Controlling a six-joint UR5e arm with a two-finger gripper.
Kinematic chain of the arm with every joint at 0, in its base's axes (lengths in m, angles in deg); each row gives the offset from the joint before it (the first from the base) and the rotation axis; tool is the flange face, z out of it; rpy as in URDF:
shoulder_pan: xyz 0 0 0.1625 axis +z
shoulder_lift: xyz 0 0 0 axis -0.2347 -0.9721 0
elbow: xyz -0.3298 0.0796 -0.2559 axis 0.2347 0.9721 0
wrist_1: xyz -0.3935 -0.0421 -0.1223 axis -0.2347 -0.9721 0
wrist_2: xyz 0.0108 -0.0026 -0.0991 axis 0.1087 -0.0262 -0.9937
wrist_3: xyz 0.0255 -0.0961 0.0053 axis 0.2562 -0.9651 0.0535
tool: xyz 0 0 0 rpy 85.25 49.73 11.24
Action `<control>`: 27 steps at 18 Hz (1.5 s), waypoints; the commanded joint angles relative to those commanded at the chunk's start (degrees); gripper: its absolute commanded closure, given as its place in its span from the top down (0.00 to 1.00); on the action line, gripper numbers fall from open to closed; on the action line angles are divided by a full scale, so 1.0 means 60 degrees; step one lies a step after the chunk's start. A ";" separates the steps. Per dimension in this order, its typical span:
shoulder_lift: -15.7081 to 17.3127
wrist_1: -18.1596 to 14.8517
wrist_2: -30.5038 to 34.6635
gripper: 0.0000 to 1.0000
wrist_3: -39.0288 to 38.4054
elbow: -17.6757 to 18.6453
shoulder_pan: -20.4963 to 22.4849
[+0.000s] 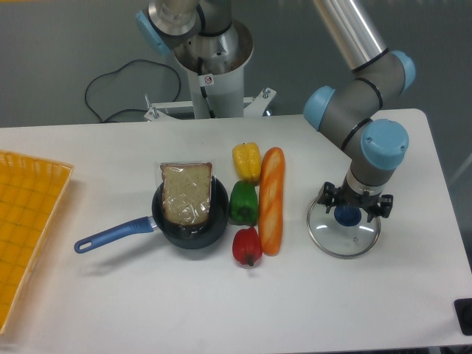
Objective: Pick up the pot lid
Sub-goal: 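Close the gripper around the blue knob of the glass lid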
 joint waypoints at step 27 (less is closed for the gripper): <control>0.0161 0.0000 0.0000 0.71 -0.0103 0.0293 -0.0044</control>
